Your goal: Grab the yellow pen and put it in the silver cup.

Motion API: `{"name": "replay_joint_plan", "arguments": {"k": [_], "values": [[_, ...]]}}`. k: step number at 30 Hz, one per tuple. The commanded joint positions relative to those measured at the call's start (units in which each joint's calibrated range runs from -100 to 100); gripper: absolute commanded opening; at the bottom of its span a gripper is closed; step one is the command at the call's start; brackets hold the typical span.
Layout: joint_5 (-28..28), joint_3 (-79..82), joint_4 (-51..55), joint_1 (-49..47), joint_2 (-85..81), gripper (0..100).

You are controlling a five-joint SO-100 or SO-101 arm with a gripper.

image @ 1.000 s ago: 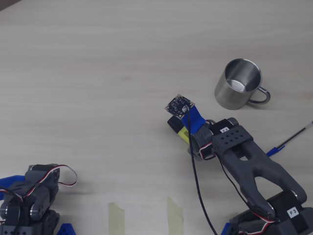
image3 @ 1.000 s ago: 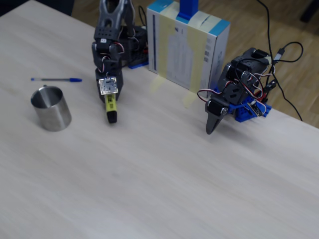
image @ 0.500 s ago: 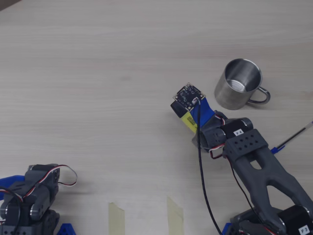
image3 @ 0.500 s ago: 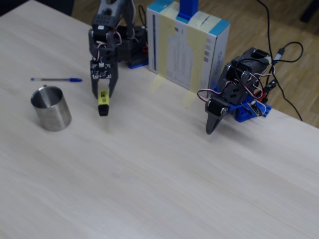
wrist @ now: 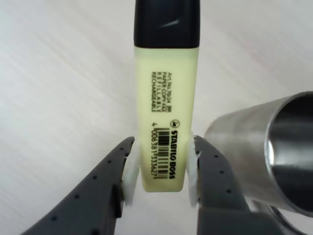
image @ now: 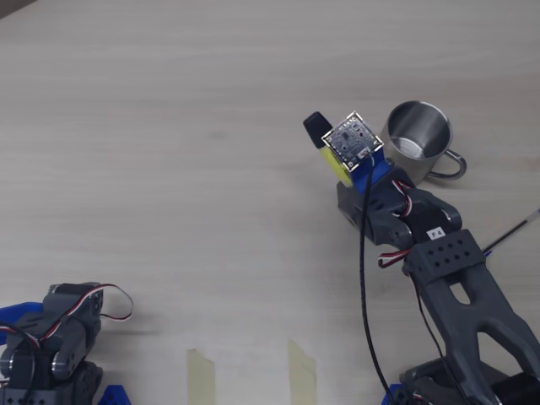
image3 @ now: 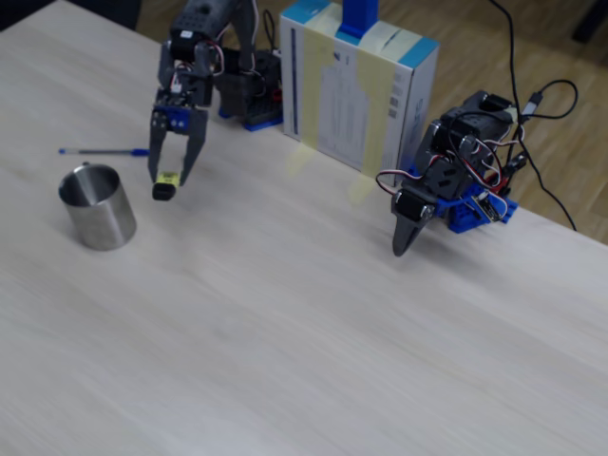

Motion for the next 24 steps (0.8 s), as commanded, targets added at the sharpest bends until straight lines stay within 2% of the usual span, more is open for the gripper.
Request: {"name": "replay_joint_plan", "arguments": {"k": [1,16,24], "values": [[-0.2,-0.5,-2.5,1.6,-3.6,11],[-0.2,0.6,-12.1,6.1,-9.5,11],[-0.2,14.6,-29.7,10.3,-16.2,11]]}}
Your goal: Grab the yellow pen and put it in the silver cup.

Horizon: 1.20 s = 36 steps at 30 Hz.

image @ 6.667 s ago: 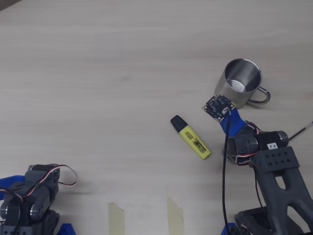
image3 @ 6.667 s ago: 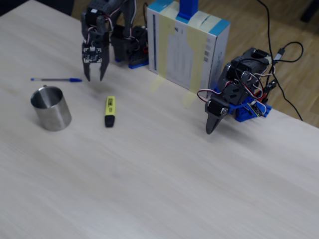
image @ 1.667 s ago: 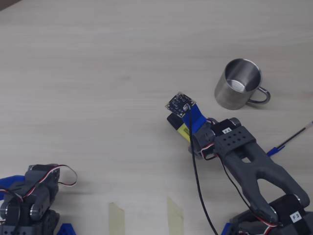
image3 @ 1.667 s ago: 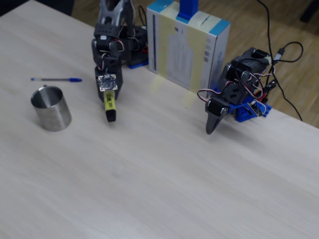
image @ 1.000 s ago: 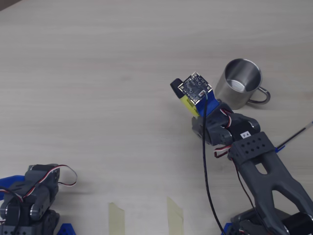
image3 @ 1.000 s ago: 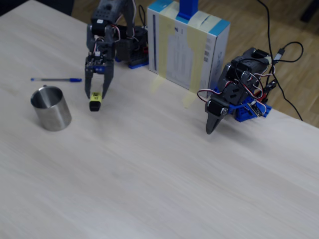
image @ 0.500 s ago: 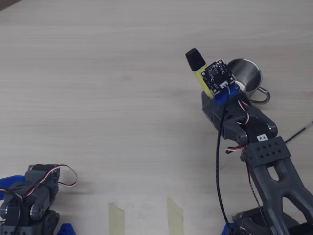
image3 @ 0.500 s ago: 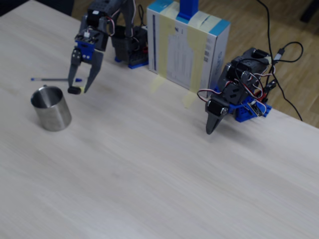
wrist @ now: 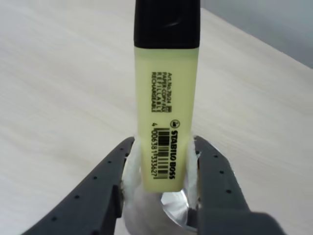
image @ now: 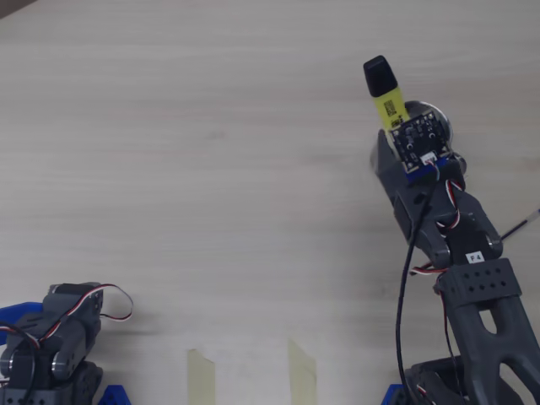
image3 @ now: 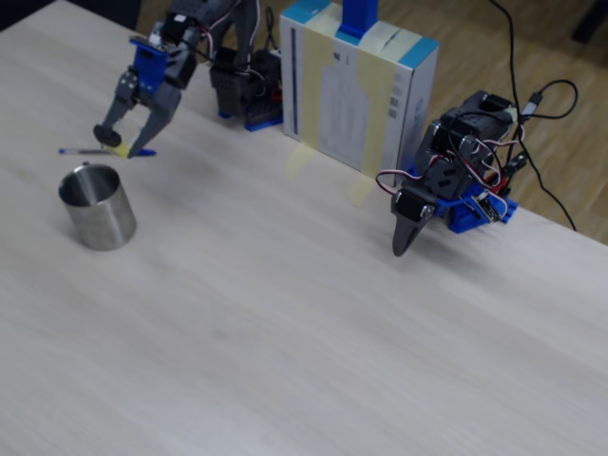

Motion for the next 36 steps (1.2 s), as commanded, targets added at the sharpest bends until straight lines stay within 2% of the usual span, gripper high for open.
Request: {"name": "replay_joint_plan", "arguments": {"k": [1,14,16,20,26,36], "values": [[-0.2,3.2,-6.5,1.6,-4.5,11],[-0.3,14.3,-19.1,5.3,-10.4,11],[-1.7,15.7,-20.9,5.8,-10.4,11],[-3.8,18.0,-22.2,6.4,-9.9,11],[-3.9,18.8,-22.2,6.7,-9.6,11],[-11.3,23.3,-22.2,6.9,-9.5,11]]}}
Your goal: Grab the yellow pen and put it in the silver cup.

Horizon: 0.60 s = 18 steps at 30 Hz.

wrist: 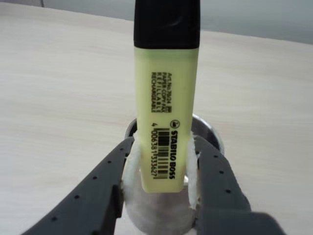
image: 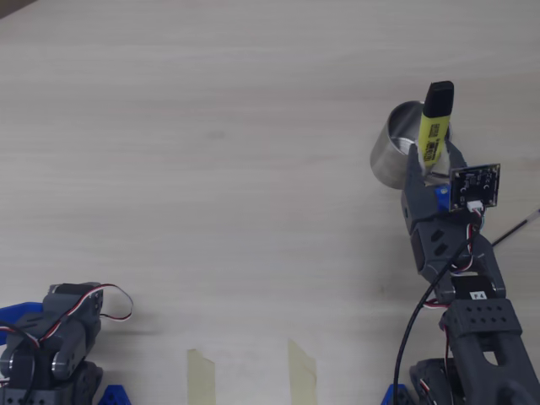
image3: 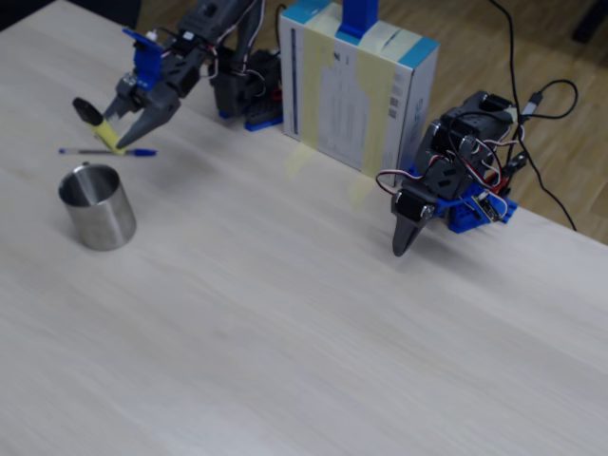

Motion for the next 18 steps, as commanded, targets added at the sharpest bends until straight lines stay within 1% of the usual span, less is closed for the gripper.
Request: {"name": "replay_joint_plan", "arguments": {"k": [1,9,18], "values": [[-1.6,-0.1,-1.0,0.3,-0.9,11],[-3.1,0.1,-1.0,2.9,-0.7,11],[-4.0,-0.8,-1.1,4.5,4.4,11]]}}
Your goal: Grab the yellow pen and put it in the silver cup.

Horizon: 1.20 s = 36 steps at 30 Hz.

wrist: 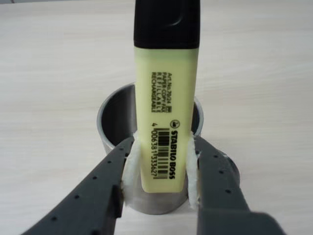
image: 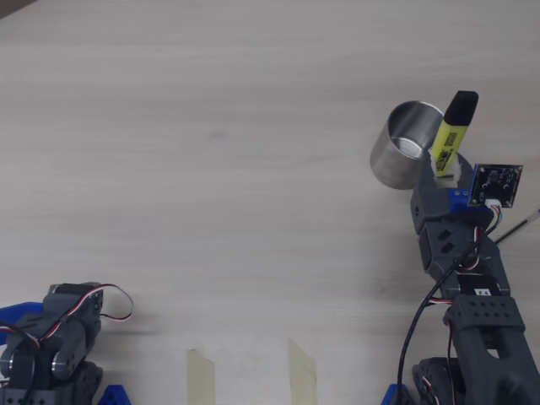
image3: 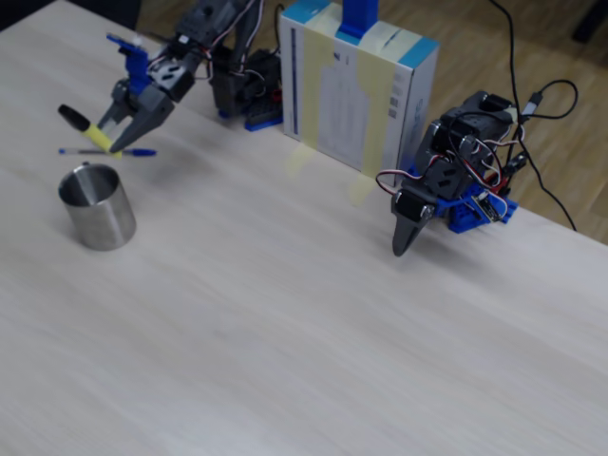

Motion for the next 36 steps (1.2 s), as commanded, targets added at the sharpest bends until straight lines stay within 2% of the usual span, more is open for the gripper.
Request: {"name": "replay_joint_plan", "arguments": {"k": [1,13,23,36], "values": [[0.0,-1.7,-1.1,1.1,0.9,11],[0.4,-7.9,-1.1,2.0,9.2,11],[3.0,-14.9,-1.1,1.6,15.6,11],[2.7,-16.4,-1.0,0.5,13.7,11]]}}
